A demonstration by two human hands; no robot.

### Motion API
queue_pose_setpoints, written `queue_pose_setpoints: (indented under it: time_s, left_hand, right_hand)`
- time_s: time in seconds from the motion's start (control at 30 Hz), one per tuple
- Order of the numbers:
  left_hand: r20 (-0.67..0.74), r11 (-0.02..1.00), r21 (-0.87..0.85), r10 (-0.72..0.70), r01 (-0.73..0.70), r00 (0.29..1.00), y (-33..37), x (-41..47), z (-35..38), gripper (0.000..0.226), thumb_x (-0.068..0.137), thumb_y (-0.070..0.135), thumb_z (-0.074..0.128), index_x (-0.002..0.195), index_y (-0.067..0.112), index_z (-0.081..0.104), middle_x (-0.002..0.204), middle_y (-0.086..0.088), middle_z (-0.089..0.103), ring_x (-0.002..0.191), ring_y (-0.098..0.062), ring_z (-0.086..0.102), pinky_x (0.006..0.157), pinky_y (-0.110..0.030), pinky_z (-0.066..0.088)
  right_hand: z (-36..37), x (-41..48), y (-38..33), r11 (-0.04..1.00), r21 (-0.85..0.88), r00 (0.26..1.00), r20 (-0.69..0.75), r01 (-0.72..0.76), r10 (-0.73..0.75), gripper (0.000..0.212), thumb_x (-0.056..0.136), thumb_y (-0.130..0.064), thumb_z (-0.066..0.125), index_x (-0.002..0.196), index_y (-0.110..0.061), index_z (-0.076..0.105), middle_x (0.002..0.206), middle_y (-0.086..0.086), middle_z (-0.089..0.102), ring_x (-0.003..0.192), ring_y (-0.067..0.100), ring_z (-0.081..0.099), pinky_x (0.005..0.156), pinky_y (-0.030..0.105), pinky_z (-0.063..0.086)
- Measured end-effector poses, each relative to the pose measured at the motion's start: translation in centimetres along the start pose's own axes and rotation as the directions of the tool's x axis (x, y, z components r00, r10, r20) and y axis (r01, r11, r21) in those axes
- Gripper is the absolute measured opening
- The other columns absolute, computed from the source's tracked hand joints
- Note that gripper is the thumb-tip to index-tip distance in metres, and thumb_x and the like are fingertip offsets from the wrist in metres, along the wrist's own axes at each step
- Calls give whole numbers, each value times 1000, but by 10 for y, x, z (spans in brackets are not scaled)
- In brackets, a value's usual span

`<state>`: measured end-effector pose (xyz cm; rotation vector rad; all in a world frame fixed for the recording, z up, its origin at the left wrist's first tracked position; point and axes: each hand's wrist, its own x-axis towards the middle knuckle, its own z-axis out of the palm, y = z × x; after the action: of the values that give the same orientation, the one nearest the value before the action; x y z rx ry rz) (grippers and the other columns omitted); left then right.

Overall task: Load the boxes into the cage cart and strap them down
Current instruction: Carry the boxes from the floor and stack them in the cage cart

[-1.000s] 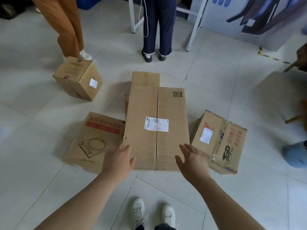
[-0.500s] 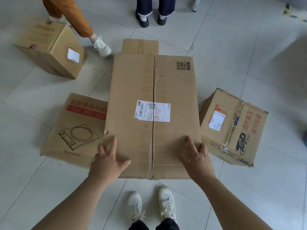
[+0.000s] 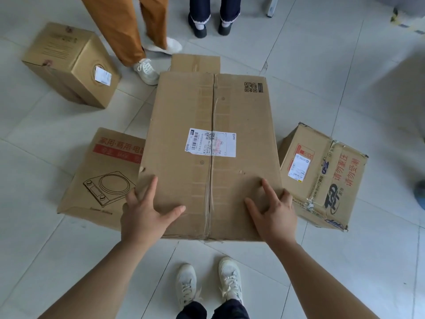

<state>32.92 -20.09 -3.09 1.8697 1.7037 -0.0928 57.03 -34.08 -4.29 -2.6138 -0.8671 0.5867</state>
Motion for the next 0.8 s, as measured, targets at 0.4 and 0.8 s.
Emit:
queue_pose_setpoints:
  time_s: [0.4,0.8]
  left_hand:
    - [-144,984,-100,-160,147,977,-6,-97,-125,105,56,81,63,146,46,22,144,-13,29,127,-34,41,98,-46,44]
    - [-360,818,-402,-555,412,750,-27,-268,-181,105,56,86,57,146,46,19,144,-8,24,123,-30,43,98,-44,44]
  right_hand:
    - [-99,-52,-95,977,-45,977,39,209,-207,67,75,-69,55,137,-47,40,134,8,41,115,29,53,89,38,48]
    - [-170,-107,-192,704,-87,705,199,705,-681,71,74,-75,41,139,-49,32,140,9,38,118,30,50,87,39,48]
